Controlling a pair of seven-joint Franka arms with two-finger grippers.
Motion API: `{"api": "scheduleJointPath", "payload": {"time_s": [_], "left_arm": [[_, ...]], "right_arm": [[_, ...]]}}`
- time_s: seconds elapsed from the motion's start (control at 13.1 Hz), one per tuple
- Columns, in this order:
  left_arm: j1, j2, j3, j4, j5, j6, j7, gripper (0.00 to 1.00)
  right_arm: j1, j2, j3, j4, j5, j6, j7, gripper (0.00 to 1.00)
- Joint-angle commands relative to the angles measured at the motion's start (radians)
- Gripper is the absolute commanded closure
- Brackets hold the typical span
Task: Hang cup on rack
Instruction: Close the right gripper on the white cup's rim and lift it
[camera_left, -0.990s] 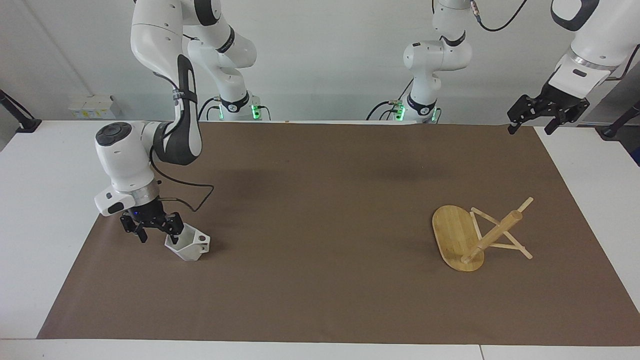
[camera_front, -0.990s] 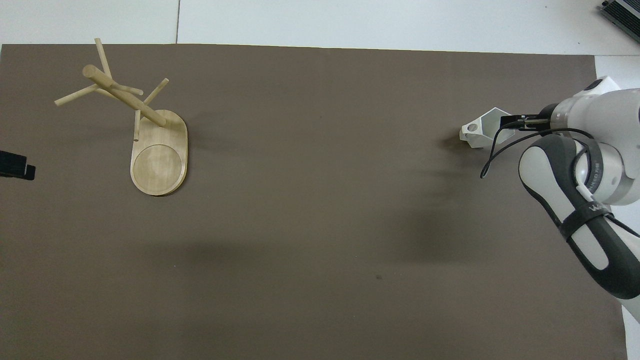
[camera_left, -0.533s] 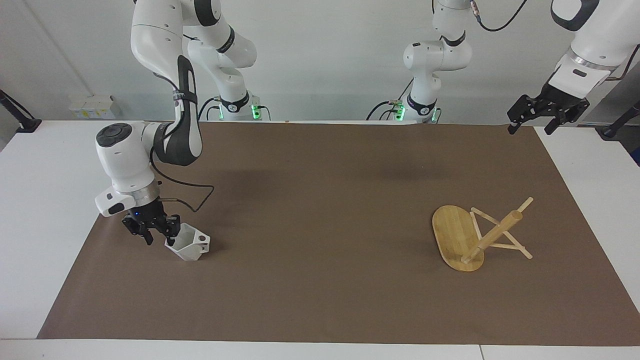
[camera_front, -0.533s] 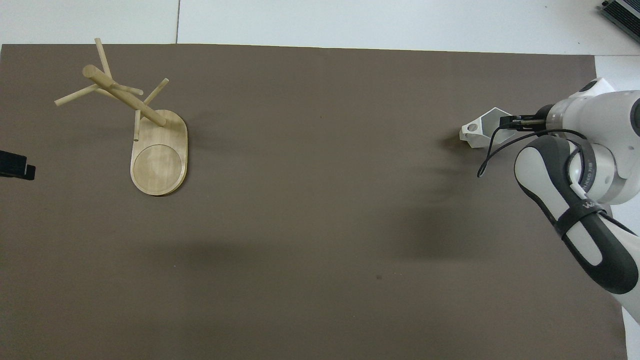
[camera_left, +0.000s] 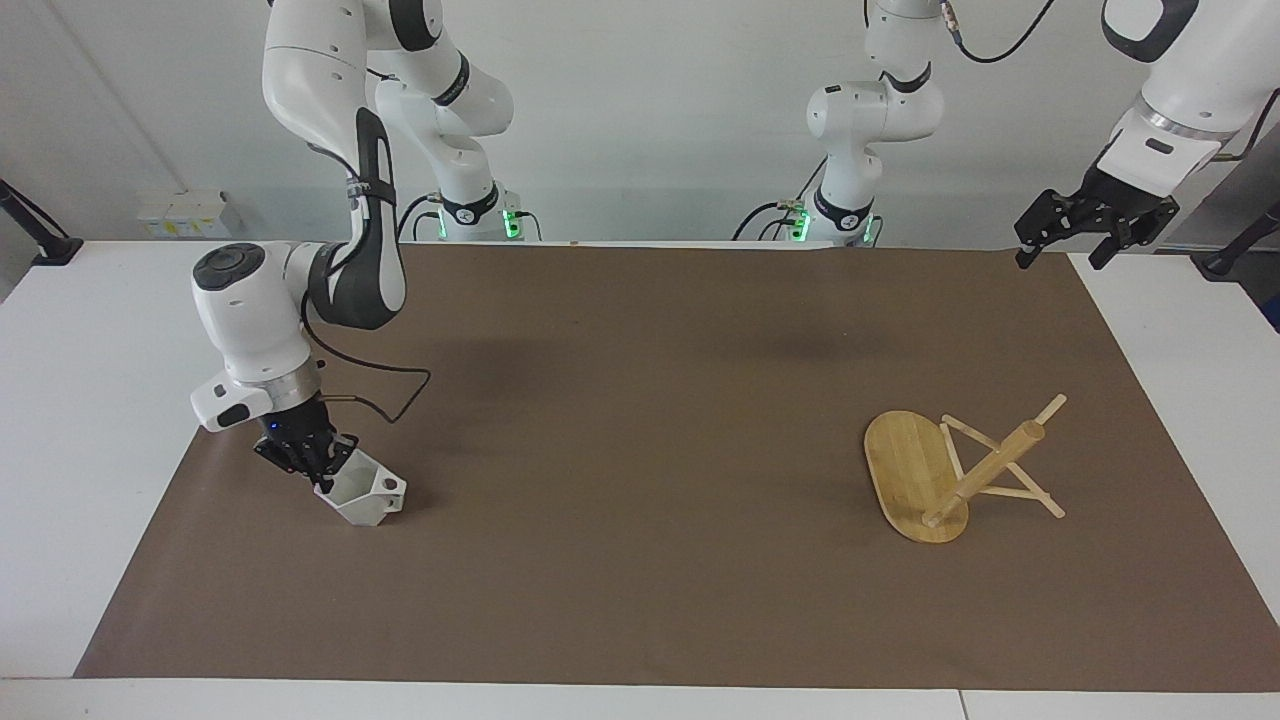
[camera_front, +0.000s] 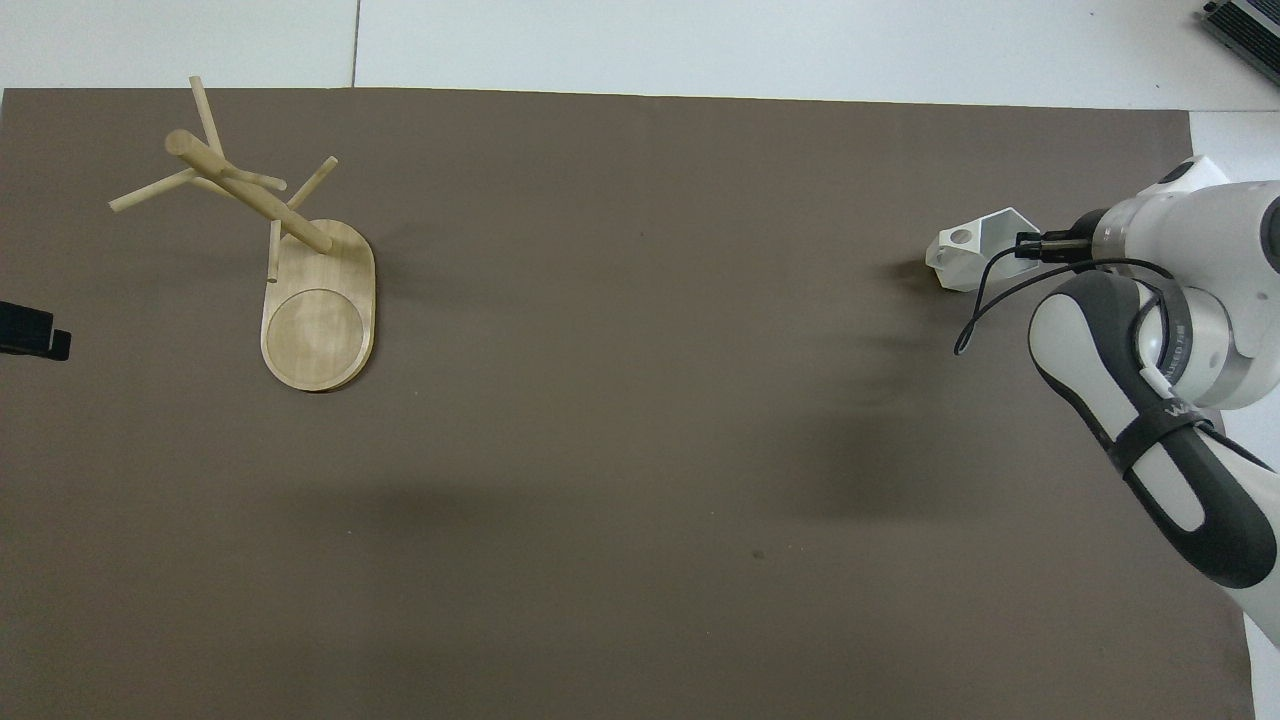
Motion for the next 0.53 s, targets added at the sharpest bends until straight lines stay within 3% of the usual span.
{"api": "scheduleJointPath", "payload": {"time_s": [0.0, 0.15, 0.46], "left_arm": [[0.003, -0.008, 0.001, 0.0, -0.003, -0.014, -0.009, 0.0], [0.003, -0.008, 0.001, 0.0, -0.003, -0.014, -0.009, 0.0], [0.003, -0.008, 0.001, 0.0, -0.003, -0.014, -0.009, 0.0]], "right_arm": [[-0.008, -0.005, 0.008, -0.012, 0.0, -0.047, 0.012, 1.0], [-0.008, -0.014, 0.023, 0.0, 0.001, -0.116, 0.01, 1.0], [-0.01, -0.092, 0.154, 0.124, 0.003, -0.378, 0.005, 1.0]]}}
